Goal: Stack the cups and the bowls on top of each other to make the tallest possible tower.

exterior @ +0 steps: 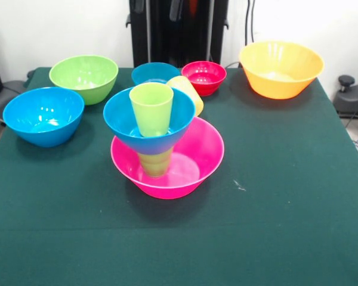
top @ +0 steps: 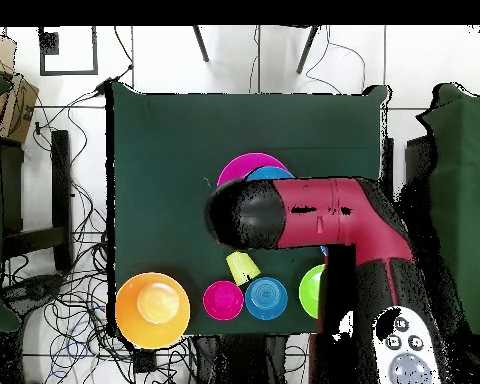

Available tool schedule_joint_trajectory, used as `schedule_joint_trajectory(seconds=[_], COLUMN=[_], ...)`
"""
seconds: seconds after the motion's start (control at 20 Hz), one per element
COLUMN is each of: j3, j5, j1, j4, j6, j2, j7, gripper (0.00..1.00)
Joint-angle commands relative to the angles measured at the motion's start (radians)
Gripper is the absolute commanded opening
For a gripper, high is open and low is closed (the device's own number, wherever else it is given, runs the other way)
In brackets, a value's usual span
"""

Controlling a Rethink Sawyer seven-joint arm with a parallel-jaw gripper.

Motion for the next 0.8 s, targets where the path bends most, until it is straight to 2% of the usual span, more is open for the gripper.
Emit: schedule_joint_trajectory(seconds=[0.05,0.25,0.3,0.7,0.8], j3=[0.055,0.047,0.047,0.052,0.042], j5=[-0.001,-0.003,-0.006,0.001,0.0], j1=[0.034,0.046,0.049,0.064,0.074], j4=[0.211,0.252,0.251,0.21,0.214], j6=[-0.113,-0.183,-0.195,-0.143,-0.157], j2=[-0.053,-0.067,-0.067,-0.044,-0.044], j7=[-0.081,-0.042,-0.041,-0.041,-0.014], gripper=[1.0,1.0,0.0,0.0,0.0])
